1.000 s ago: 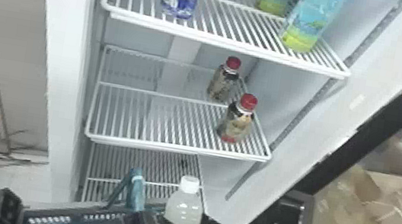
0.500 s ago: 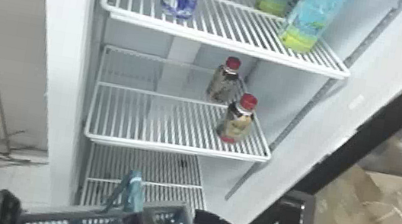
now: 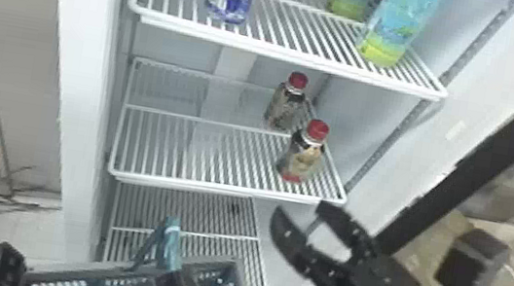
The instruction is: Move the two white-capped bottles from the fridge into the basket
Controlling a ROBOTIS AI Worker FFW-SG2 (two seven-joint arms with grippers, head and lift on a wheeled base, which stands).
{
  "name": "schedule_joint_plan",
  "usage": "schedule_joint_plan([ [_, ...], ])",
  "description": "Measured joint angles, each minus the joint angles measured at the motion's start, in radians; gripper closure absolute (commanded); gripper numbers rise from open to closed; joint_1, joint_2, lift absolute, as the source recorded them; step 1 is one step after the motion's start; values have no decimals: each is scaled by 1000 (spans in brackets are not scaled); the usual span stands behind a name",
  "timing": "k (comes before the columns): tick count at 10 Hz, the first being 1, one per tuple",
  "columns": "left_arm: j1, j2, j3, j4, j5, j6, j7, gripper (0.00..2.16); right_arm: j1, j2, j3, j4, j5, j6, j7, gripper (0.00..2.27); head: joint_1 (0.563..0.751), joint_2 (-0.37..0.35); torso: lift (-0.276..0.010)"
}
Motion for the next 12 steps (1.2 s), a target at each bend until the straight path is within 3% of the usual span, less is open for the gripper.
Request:
schedule_joint_plan([
  [5,-2,-3,-6,0,0,-1,0,1119,-2,16,20,113,5,-351,-67,438,695,-350,-260],
  [9,-2,-3,-9,0,0,0,0,1119,-51,16,106,336,-8,-625,-115,361,695,-350,-260],
  [12,-2,-3,-13,0,0,0,0,1119,-76,4,174,410,-28,-667,-143,361,695,-350,-260],
])
